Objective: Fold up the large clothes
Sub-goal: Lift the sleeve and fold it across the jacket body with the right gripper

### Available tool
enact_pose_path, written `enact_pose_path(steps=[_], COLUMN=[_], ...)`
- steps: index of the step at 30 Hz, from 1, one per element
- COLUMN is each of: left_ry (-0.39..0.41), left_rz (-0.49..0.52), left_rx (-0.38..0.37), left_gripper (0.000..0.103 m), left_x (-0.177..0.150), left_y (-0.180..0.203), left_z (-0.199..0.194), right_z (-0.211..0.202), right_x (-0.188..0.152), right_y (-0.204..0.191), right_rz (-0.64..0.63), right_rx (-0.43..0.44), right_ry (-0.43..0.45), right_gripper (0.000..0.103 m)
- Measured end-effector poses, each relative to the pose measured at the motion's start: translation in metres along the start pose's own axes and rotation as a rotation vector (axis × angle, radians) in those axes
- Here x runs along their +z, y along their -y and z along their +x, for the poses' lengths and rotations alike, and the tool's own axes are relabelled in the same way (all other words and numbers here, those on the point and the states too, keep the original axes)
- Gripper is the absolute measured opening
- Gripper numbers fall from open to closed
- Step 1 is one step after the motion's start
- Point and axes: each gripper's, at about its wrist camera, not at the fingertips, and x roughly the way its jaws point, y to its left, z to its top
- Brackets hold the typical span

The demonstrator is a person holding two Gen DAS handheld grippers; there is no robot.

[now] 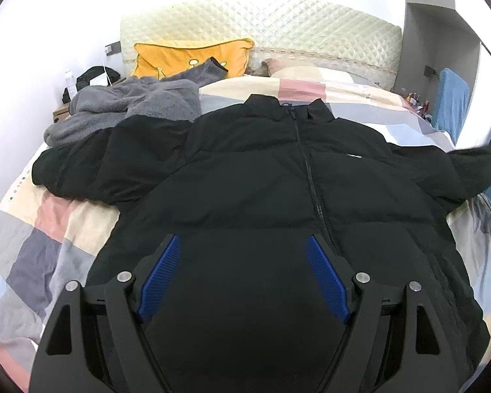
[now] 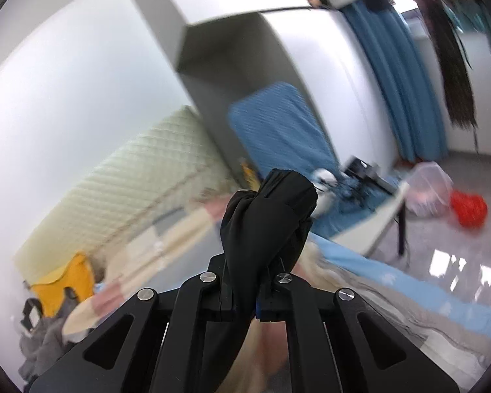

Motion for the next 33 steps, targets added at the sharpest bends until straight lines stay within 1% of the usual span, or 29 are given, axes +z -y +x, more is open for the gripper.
enact_pose_path(steps=[4, 6, 7, 10, 12, 13, 16, 17, 20, 21, 23, 26, 28, 30, 33], left_ry=[0.004, -0.007, 0.002, 0.017, 0.034, 0.032, 0.024, 0.028, 0.056, 0.059, 0.056, 0.037, 0.043, 0.048, 0.046], left_rz=[0.016, -0.002, -0.008, -0.002, -0.003, -0.002, -0.008, -0.008, 0.009, 0.013, 0.011, -0.003, -0.001, -0.005, -0.008], left_rx=[-0.014, -0.035, -0.043, -0.031, 0.000, 0.006, 0.006, 0.003, 0.000, 0.000, -0.006, -0.051, -0.041, -0.048, -0.044], left_gripper=[0.080, 0.080, 0.080, 0.080, 0.080, 0.080, 0.080, 0.080, 0.080, 0.080, 0.080, 0.080, 0.080, 0.080, 0.080], left_x=[-0.003, -0.005, -0.006, -0.007, -0.011, -0.012, -0.013, -0.012, -0.012, -0.013, -0.016, -0.020, -0.021, -0.021, -0.020], left_y=[-0.001, -0.005, -0.007, -0.014, -0.021, -0.025, -0.035, -0.036, -0.038, -0.039, -0.041, -0.045, -0.048, -0.053, -0.065], left_z=[-0.011, -0.015, -0.018, -0.027, -0.030, -0.031, -0.035, -0.036, -0.045, -0.047, -0.047, -0.046, -0.047, -0.048, -0.046], right_z=[-0.033, -0.048, -0.056, -0.079, -0.096, -0.100, -0.111, -0.114, -0.122, -0.124, -0.122, -0.121, -0.119, -0.115, -0.107], right_x=[0.019, 0.023, 0.023, 0.021, 0.014, 0.012, -0.005, -0.014, -0.042, -0.057, -0.077, -0.119, -0.150, -0.183, -0.233], right_y=[-0.058, -0.090, -0.109, -0.158, -0.201, -0.214, -0.271, -0.294, -0.343, -0.364, -0.387, -0.427, -0.451, -0.474, -0.501], right_rz=[-0.063, -0.103, -0.122, -0.176, -0.235, -0.252, -0.316, -0.346, -0.403, -0.424, -0.448, -0.496, -0.539, -0.580, -0.628], right_rx=[0.085, 0.132, 0.160, 0.235, 0.290, 0.308, 0.393, 0.422, 0.488, 0.518, 0.554, 0.618, 0.654, 0.677, 0.706], right_ry=[0.034, 0.044, 0.041, 0.044, 0.052, 0.052, 0.024, 0.009, -0.029, -0.049, -0.082, -0.141, -0.187, -0.235, -0.305], right_gripper=[0.004, 0.005, 0.005, 0.005, 0.005, 0.005, 0.005, 0.005, 0.005, 0.005, 0.005, 0.005, 0.005, 0.005, 0.005])
